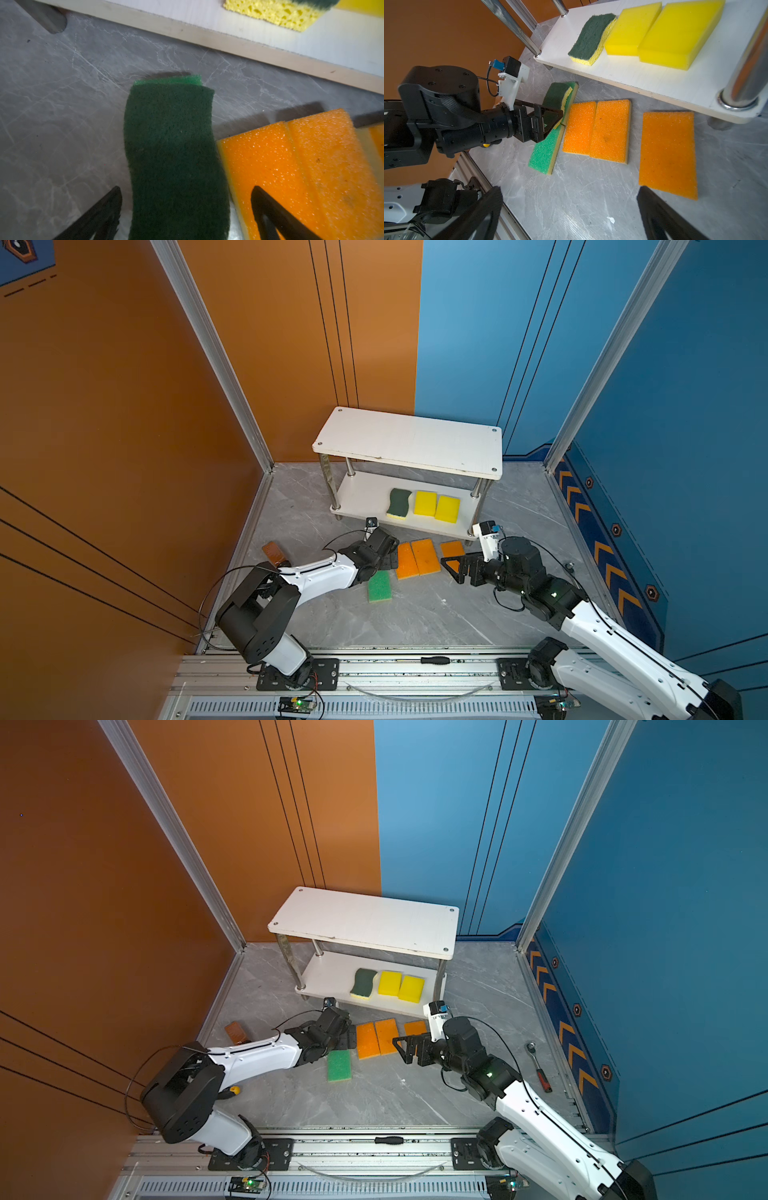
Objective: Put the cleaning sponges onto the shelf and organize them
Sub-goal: 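Lower the left gripper onto the green scrub sponge and close it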
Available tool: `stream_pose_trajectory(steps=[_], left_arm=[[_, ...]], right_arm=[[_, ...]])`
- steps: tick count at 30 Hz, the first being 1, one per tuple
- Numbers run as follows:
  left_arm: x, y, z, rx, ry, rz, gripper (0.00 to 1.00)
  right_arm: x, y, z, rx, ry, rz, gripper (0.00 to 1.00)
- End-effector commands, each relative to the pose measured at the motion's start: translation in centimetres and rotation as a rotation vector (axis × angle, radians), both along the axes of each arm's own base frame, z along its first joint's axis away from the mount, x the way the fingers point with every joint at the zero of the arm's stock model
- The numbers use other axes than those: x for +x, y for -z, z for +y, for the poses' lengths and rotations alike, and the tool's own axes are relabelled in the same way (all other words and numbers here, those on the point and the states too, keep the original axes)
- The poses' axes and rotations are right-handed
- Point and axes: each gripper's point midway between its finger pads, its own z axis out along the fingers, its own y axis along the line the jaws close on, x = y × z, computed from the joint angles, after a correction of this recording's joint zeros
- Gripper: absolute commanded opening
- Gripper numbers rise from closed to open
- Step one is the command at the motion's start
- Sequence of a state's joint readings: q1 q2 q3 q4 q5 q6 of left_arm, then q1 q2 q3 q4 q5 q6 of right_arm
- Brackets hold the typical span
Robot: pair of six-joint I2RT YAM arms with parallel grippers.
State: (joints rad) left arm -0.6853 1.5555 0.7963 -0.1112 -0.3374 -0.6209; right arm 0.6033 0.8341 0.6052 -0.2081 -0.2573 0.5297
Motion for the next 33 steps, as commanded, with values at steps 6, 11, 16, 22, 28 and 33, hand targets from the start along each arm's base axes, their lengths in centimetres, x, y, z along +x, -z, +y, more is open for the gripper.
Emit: stream_pose_trajectory(steps=[6,11,16,22,28,33], left_arm=[[0.62,0.61,0.74,0.041,-0.026,-0.007,0.98],[0.64,0.67,1.05,0.052,-0.036,-0.014,0.98],[0.77,0.43,1.12,0.052,-0.042,-0.024,0.99],[0.96,0.49,0.94,0.055,-0.035,-0.025,0.90],[1.11,0.62,0.79,0.054,-0.036,-0.022,0.81],[1.17,0.59,0.65,0.051,-0.035,-0.022,0.76]], right_arm=[[-0.03,-0.29,-0.28,0.001,0.019,-0.012,1.00],[-0.09,-0.20,-0.32,-0.001,0.018,-0.013,1.00],[-0.01,-0.24,-0.26,0.000,0.018,-0.014,1.00],[-0.02,-0.30,-0.22,0.002,0.016,-0.015,1.00],[-0.04,-0.34,-0.28,-0.002,0.016,-0.016,1.00],[-0.05,-0.38,-0.25,0.000,0.015,-0.016,1.00]])
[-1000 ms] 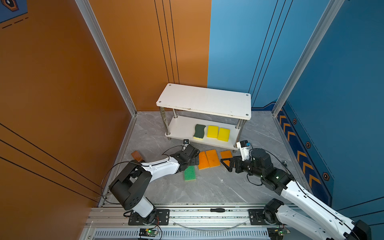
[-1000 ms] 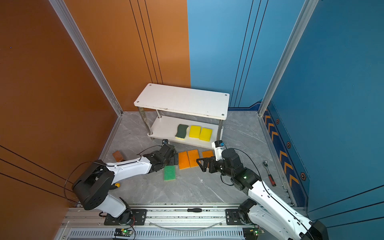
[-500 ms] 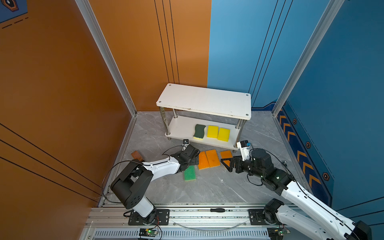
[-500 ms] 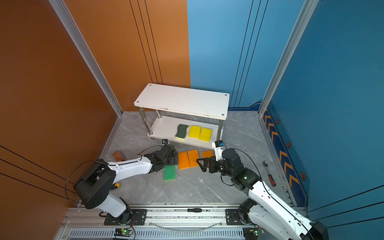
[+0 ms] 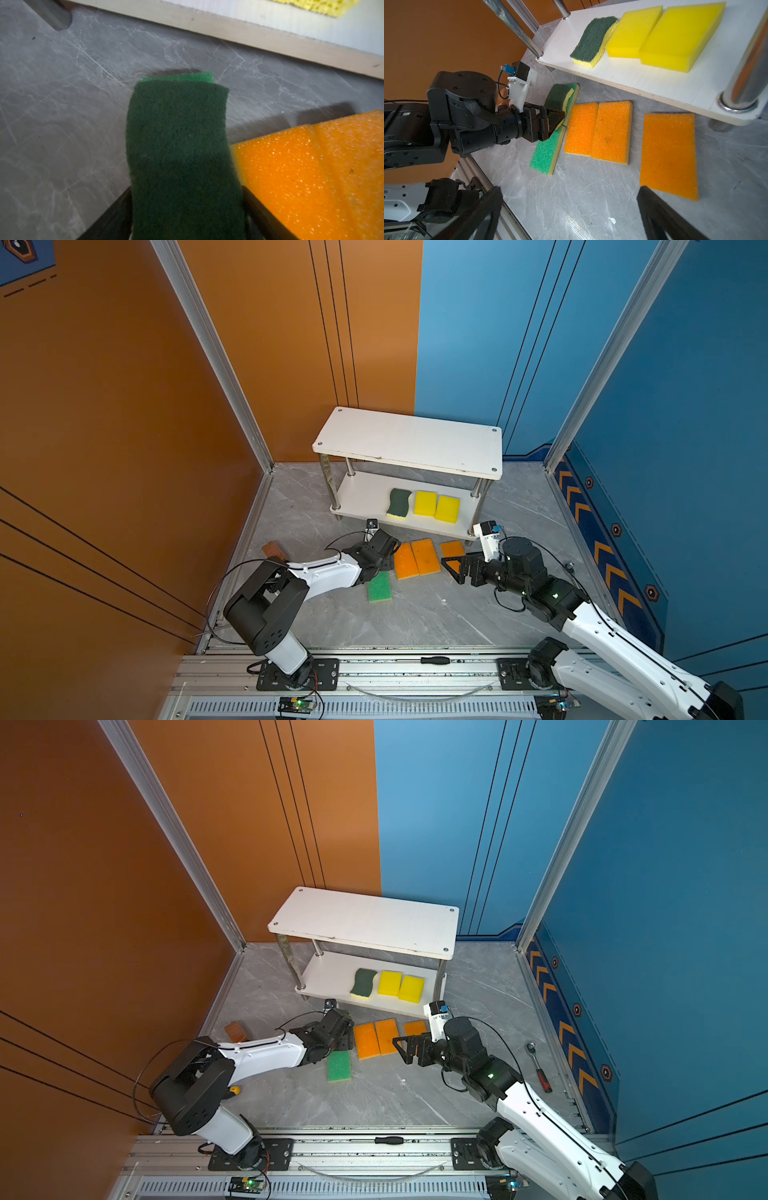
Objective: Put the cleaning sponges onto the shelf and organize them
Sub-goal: 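Lower the left gripper onto the green scrub sponge and close it, then lift the green scrub sponge and carry it toward the lower shelf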
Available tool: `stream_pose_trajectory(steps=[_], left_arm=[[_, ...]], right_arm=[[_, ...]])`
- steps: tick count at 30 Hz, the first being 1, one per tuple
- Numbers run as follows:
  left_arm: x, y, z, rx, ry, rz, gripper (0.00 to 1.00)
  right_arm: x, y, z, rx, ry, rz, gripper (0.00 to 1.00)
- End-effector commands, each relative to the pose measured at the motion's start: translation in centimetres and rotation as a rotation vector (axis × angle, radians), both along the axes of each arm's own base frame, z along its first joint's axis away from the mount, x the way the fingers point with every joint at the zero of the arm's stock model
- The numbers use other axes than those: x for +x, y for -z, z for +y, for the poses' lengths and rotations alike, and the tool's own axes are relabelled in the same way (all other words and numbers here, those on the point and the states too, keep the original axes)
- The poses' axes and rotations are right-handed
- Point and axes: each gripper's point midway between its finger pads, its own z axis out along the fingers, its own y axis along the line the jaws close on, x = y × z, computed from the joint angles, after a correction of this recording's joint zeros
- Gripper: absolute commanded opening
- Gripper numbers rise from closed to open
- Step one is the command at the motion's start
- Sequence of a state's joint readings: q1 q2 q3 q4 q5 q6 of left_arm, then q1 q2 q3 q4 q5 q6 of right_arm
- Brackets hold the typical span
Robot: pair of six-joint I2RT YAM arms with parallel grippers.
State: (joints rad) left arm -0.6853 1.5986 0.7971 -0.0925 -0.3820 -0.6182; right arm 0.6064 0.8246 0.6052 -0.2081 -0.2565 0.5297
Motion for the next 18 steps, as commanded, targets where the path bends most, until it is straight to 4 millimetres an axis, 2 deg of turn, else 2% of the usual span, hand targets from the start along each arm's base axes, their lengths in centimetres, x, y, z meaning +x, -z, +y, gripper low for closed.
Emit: stream_pose_trajectory(steps=[1,18], left_arm=[[0.8,-0.5,0.1,0.007,-0.012,-0.019,0.76],[0.5,-1.7,-0.1,0.028,0.001,-0.030,0.71]], right_arm=[[0.1,-0.2,-0.3,-0.005,0.017,-0.010,1.00],[0.0,0.0,-0.4,-0.007,0.020,-0.011,1.00]])
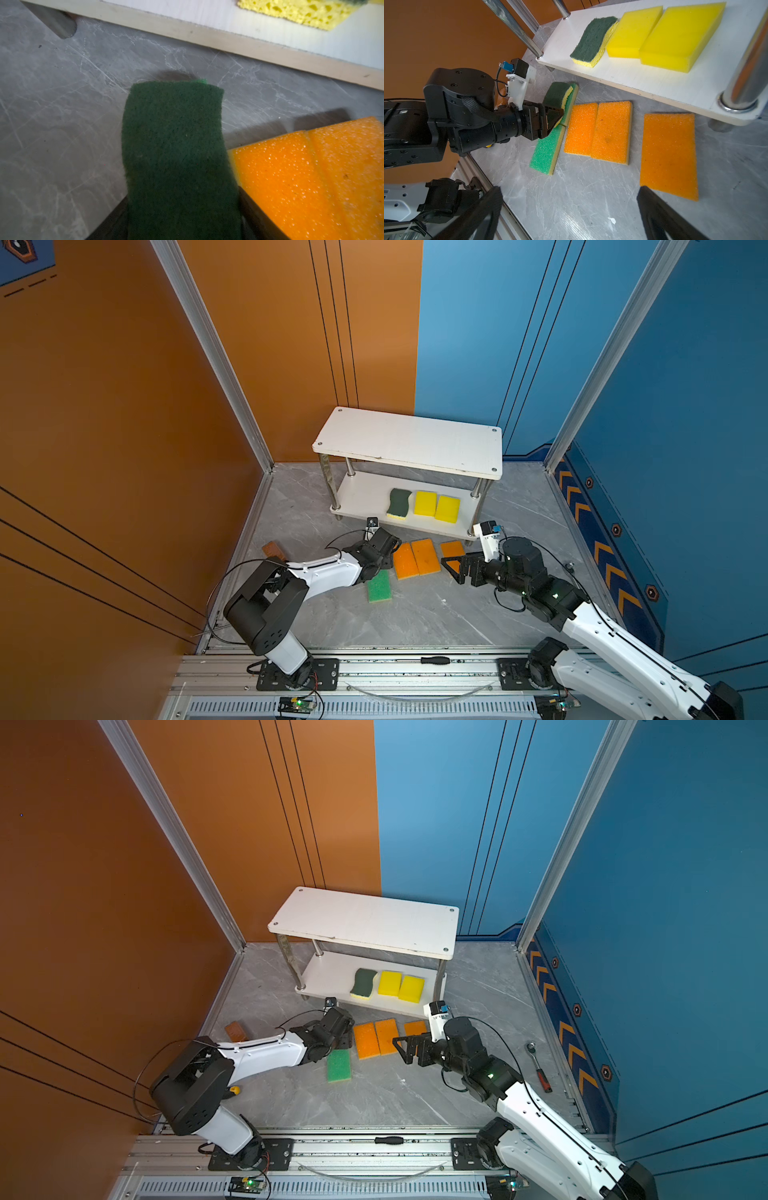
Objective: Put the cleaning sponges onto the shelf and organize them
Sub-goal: 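Lift the green scrub sponge and carry it toward the lower shelf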
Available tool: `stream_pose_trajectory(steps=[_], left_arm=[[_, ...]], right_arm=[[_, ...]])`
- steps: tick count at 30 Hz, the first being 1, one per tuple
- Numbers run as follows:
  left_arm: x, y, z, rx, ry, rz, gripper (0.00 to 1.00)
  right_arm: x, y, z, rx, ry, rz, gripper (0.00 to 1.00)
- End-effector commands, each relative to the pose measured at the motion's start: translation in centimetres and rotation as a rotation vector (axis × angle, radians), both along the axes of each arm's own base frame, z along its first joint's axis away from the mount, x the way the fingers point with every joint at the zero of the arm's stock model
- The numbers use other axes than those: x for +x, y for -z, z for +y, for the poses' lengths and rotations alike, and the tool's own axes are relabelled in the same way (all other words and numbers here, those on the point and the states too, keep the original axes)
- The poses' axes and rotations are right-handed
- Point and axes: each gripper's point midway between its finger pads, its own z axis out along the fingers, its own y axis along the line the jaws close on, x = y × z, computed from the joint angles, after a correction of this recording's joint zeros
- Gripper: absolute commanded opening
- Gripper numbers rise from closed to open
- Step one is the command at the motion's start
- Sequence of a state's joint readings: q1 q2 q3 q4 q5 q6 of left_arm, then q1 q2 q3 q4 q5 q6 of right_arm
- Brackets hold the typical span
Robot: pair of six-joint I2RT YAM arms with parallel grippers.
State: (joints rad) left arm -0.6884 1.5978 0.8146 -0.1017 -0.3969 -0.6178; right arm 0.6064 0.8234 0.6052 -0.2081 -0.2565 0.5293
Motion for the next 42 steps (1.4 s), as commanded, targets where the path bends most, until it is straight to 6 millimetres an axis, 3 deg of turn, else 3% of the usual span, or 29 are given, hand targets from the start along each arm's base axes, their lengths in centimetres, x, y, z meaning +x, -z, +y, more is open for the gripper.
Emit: stream_pose_trajectory(steps=[1,42], left_arm=[[0.1,-1.1,0.0,0.024,0.009,-0.012,0.71],[-1.9,-8.0,1.4,0.010,0.077,-0.087,0.68]], right_arm=[[0.0,0.1,-0.4,-0.009,0.021,-0.009,1.00],[-0.1,-0.2,-0.1,-0.001,0.019,-0.009,1.00]])
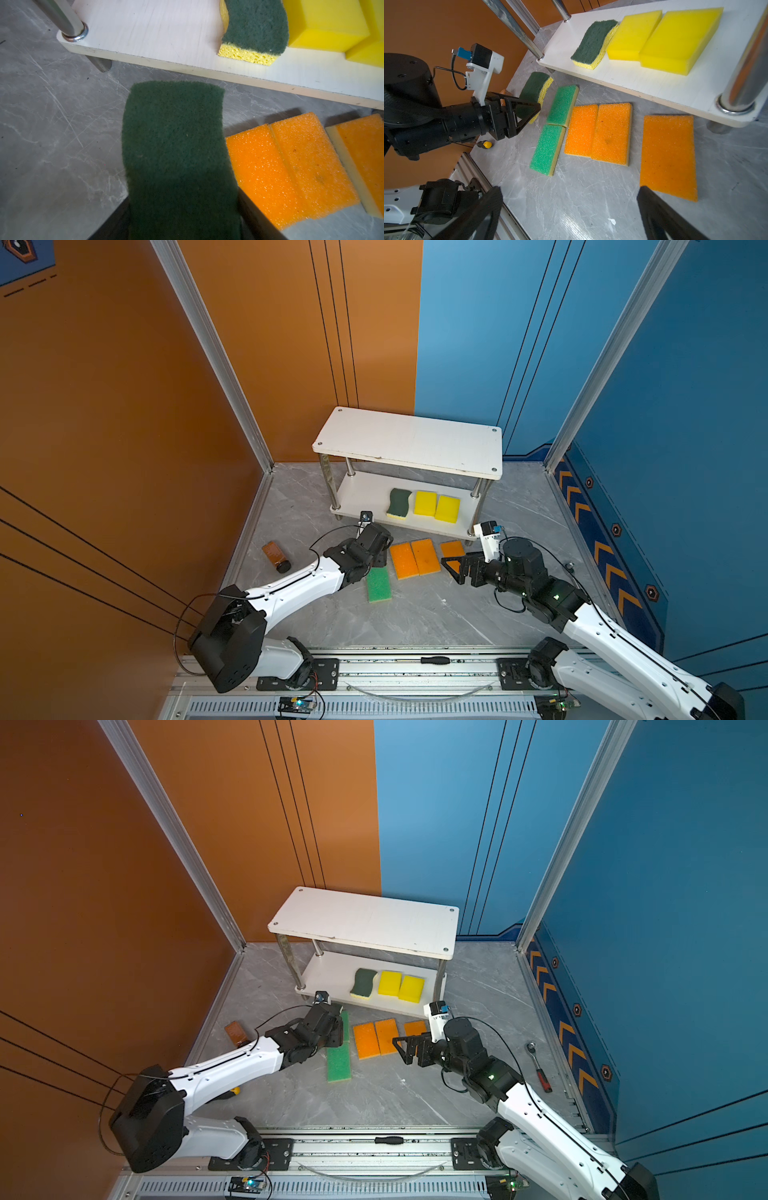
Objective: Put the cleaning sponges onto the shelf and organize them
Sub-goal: 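Lift the green scrub sponge and carry it toward the lower shelf, then lower the green scrub sponge onto the shelf beside the first scrub sponge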
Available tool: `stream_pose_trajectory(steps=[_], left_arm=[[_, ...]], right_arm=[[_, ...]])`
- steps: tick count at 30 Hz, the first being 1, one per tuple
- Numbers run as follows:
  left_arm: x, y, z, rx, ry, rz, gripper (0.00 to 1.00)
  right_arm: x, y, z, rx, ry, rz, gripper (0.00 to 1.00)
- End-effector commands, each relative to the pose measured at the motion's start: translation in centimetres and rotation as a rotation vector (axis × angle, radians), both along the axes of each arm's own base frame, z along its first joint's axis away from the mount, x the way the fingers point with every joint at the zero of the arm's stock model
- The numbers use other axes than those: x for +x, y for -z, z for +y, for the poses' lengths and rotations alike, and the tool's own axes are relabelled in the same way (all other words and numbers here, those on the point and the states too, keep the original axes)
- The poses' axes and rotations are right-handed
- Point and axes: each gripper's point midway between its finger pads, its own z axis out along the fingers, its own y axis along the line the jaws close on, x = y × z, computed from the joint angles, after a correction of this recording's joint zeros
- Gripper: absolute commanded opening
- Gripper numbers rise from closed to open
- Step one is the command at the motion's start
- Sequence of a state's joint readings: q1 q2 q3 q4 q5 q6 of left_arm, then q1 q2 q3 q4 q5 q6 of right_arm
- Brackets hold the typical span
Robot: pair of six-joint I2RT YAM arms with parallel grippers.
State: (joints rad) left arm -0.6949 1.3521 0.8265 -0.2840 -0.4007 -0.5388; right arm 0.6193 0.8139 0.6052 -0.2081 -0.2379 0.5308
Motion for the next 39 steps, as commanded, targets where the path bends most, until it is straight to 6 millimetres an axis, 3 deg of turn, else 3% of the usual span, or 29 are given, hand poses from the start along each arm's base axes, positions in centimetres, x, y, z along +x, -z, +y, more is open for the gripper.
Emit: stream_pose_trajectory(steps=[1,18,30,39], left_arm=[[0.0,-1.9,0.1,0.002,0.015,-0.029,0.68],[0.8,-5.4,0.4,0.009,0.056,-0.096,0.68],[3.8,-7.5,0.7,-0.032,0.079,-0.139,0.68],[6.3,-7.5,0.5,-0.044,0.108,-0.166,0.68]], right_arm=[[0.0,0.1,-0.2,-0.001,0.017,0.003,1.00],[-0.1,0.0,0.0,-0.004,0.011,0.000,1.00],[-0.2,-0.3,-0.2,-0.010,0.015,-0.010,1.00],[-0.2,-0.3,-0.3,-0.018,0.014,-0.008,1.00]])
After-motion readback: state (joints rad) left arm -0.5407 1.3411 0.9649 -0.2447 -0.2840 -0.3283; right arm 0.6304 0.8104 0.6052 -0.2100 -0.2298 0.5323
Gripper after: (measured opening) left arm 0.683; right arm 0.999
